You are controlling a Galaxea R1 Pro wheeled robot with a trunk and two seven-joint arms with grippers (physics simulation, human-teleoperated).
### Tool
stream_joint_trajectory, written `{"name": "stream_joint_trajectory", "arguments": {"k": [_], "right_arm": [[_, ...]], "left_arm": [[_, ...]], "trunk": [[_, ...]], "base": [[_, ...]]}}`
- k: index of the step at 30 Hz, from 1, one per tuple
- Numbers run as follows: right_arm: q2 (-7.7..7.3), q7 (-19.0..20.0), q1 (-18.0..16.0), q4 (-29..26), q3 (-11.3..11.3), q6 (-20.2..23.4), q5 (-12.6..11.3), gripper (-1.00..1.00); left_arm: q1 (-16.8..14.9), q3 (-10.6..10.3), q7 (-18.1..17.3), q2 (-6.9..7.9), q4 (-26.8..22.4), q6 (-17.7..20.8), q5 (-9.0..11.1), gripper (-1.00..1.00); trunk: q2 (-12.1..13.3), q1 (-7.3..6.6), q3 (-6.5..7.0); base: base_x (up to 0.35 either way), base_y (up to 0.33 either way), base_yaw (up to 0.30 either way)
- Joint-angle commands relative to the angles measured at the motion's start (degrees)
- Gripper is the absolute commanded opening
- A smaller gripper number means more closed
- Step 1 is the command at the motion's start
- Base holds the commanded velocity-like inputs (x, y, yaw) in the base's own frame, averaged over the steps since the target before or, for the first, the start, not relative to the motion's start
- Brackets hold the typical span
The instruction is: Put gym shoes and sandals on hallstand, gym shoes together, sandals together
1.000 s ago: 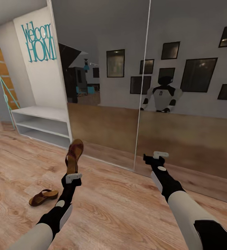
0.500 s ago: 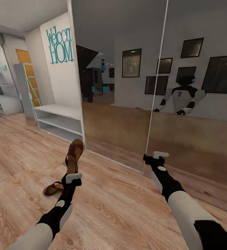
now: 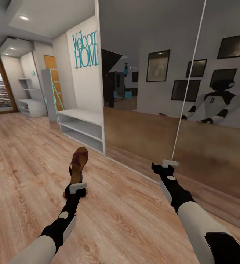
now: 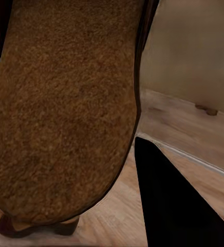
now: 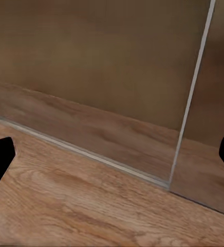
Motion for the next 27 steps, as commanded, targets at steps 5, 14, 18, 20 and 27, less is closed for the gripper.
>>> {"name": "stream_joint_trajectory", "arguments": {"k": [5,14,18,20,27], "right_arm": [[0.01,-0.1,0.0,0.0,0.0,0.0,-0.3,1.00],[0.01,-0.1,0.0,0.0,0.0,0.0,-0.3,1.00],[0.01,-0.1,0.0,0.0,0.0,0.0,-0.3,1.00],[0.01,-0.1,0.0,0.0,0.0,0.0,-0.3,1.00],[0.01,-0.1,0.0,0.0,0.0,0.0,-0.3,1.00]], "left_arm": [[-0.1,-0.1,0.1,-0.01,0.1,-0.2,0.2,-1.00],[-0.1,-0.1,0.1,-0.01,0.1,-0.1,0.2,-1.00],[-0.1,-0.1,0.1,-0.01,0.1,-0.1,0.2,-1.00],[-0.1,-0.1,0.1,-0.01,0.1,-0.1,0.2,-1.00],[-0.1,-0.1,0.1,-0.01,0.1,-0.1,0.2,-1.00]], "trunk": [[0.0,-0.01,-0.06],[0.0,-0.01,-0.06],[0.0,-0.01,-0.06],[0.0,-0.01,-0.06],[0.0,-0.01,-0.06]], "base": [[0.000,0.000,0.290],[0.000,0.000,0.290],[0.029,-0.029,0.290],[0.157,-0.170,0.290],[0.219,-0.231,0.290]]}}
